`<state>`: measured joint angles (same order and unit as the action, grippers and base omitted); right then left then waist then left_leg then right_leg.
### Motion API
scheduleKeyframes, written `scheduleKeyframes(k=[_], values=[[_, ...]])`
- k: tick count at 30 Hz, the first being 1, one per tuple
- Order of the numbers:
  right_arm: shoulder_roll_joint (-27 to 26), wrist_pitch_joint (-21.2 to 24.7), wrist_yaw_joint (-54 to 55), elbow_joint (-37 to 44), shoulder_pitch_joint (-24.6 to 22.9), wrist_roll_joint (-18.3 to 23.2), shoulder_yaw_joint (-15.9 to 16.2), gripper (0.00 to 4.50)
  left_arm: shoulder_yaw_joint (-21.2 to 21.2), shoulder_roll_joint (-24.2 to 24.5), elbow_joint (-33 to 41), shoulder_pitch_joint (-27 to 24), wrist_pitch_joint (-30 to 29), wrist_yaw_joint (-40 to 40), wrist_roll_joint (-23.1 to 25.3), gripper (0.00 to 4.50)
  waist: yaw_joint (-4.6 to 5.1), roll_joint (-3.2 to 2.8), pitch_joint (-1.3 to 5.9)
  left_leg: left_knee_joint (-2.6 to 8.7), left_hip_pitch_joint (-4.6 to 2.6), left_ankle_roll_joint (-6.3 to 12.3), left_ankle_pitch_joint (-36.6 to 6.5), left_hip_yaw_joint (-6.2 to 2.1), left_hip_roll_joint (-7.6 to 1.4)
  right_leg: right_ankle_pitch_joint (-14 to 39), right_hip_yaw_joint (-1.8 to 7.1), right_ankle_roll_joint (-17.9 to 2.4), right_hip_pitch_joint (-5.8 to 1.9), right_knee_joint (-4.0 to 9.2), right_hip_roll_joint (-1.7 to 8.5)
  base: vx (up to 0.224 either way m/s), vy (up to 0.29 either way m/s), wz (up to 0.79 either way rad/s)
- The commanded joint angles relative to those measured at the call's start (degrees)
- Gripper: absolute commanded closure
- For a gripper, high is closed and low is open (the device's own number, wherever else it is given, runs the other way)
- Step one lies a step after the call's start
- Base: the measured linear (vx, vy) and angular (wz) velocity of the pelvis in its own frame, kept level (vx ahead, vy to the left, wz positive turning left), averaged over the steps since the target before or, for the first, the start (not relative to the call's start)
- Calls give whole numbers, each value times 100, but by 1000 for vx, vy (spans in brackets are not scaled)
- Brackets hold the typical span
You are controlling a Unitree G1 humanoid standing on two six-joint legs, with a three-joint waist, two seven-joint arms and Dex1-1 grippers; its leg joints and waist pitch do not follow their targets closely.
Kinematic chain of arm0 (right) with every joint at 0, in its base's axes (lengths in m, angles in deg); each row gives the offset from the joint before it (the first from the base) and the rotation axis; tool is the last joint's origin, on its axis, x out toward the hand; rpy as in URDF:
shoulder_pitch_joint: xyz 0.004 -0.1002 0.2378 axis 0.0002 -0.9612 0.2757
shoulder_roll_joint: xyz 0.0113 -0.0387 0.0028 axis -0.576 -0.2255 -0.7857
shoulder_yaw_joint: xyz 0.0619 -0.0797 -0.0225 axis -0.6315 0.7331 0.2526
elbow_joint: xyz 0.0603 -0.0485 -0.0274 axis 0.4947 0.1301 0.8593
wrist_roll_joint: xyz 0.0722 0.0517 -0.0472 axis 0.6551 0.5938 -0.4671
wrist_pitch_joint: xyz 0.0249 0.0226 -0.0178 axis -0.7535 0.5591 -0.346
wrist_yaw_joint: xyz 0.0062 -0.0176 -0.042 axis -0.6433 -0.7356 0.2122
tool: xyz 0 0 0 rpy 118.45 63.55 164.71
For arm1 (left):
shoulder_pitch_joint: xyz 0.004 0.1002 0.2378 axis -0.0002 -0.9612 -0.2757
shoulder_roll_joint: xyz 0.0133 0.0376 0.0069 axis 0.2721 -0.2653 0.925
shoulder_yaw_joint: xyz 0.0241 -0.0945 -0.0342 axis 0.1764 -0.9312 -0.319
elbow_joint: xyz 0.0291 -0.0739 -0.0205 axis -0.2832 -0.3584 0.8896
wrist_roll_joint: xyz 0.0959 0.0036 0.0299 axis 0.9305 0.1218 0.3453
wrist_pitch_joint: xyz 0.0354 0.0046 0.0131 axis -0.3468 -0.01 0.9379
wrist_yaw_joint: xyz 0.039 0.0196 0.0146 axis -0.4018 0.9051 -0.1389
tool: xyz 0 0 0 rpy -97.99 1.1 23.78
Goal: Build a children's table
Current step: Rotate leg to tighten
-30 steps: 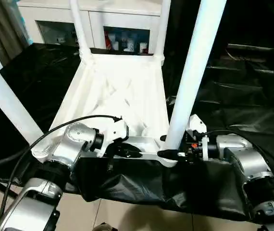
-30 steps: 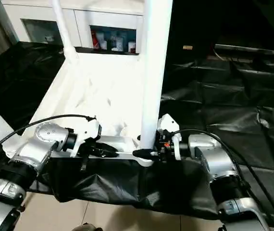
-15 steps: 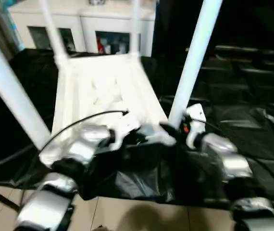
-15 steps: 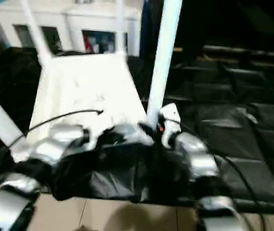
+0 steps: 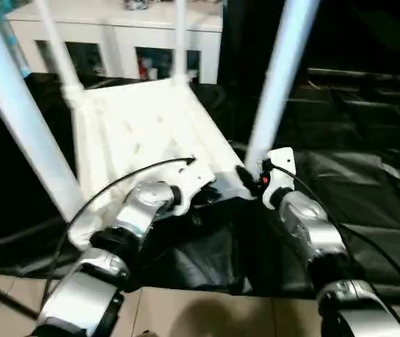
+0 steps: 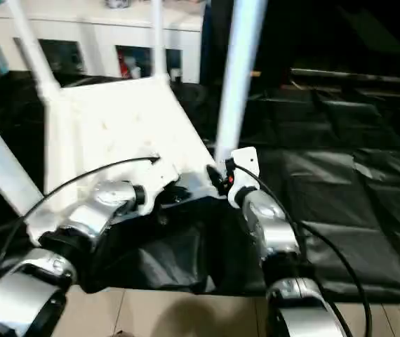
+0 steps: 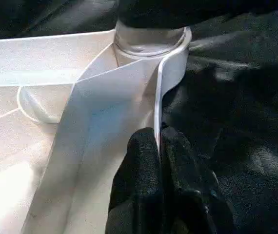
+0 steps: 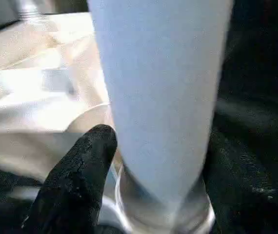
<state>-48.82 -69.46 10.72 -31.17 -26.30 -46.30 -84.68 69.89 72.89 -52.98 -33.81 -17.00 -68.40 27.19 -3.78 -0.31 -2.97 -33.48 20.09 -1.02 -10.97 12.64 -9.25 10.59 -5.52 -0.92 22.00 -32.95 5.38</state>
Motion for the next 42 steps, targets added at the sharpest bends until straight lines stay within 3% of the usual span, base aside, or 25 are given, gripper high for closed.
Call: scheduleKeyframes(k=[1,7,8,10,13,15,18,22,24,25,26,28,33,37,41,42], values=[[-392,236,-1021,33,-139,71,991,168,-148,-210,215,86,168,145,-260,450,-36,50,280,506,-62,19,-2122,-356,-477,2624,375,-752,-135,535,569,0,0,0],[204,321,-1967,396,-256,201,1129,168,12,135,413,-89,250,-780,-371,450,-71,33,306,466,-58,199,-1606,-283,-485,1954,372,-1094,-171,443,521,0,0,0],[539,444,-2499,636,-316,306,1171,168,95,340,562,-206,320,-1392,-483,450,-66,52,307,466,-48,222,-1549,-265,-493,1899,372,-1123,-169,432,506,0,0,0],[759,571,-2891,809,-354,349,1186,168,166,493,699,-317,369,-1867,-569,450,-109,36,335,449,-20,283,-1342,-262,-509,1648,363,-1183,-211,369,505,26,-8,0],[1029,631,-3325,948,-361,309,1252,168,242,684,858,-445,332,-2358,-629,450,-173,-12,373,412,-27,373,-936,-239,-524,814,364,-1426,-199,261,496,35,-10,0],[1132,630,-3451,956,-355,289,1295,168,235,712,904,-471,304,-2438,-646,450,-210,12,410,365,-30,493,-579,-215,-518,156,354,-1592,-204,170,477,0,0,0],[1275,644,-3615,949,-338,281,1378,168,216,734,974,-483,259,-2521,-707,450,-284,17,424,336,-24,576,-428,-210,-522,-51,344,-1666,-196,131,484,0,0,0],[1348,711,-3752,988,-331,290,1383,168,206,762,1050,-491,203,-2615,-743,450,-290,38,377,348,-1,442,-787,-219,-527,516,349,-1569,-185,187,502,0,0,0],[1374,780,-3847,1020,-336,304,1389,201,184,771,1044,-489,206,-2638,-740,450,-288,45,352,360,-14,283,-1051,-226,-527,1130,366,-1417,-173,253,523,0,0,0],[1384,828,-3886,1049,-349,342,1407,201,174,772,1046,-497,207,-2639,-731,450,-287,45,345,366,-17,251,-1092,-229,-527,1244,368,-1380,-169,265,520,0,0,0],[1392,845,-3899,1064,-359,363,1412,204,174,766,1055,-503,203,-2632,-726,450,-286,85,339,368,-19,211,-1156,-228,-526,1445,374,-1306,-164,287,527,0,0,0],[1399,871,-3910,1116,-407,392,1432,224,152,735,1079,-518,195,-2537,-720,450,-293,75,340,378,-23,161,-1185,-241,-530,1620,376,-1215,-159,294,535,0,0,0],[1334,906,-3753,1130,-490,388,1369,237,90,604,924,-449,227,-2130,-623,450,-295,81,360,357,-7,240,-953,-230,-520,1249,372,-1242,-155,254,508,0,0,0],[1088,852,-3025,940,-520,241,1210,240,34,439,650,-304,294,-1433,-416,450,-280,102,338,364,-13,172,-1135,-240,-497,1724,371,-1117,-153,322,528,0,0,0],[528,739,-1299,330,-428,-9,824,247,-125,74,221,34,165,-303,-243,450,-203,67,301,395,-60,-27,-1466,-276,-477,2507,369,-895,-102,433,535,0,0,0],[331,723,-766,147,-382,-32,674,248,-162,-46,107,139,140,-32,-218,450,-148,78,287,409,-87,-131,-1692,-312,-460,3009,335,-736,-99,504,546,0,0,0]])
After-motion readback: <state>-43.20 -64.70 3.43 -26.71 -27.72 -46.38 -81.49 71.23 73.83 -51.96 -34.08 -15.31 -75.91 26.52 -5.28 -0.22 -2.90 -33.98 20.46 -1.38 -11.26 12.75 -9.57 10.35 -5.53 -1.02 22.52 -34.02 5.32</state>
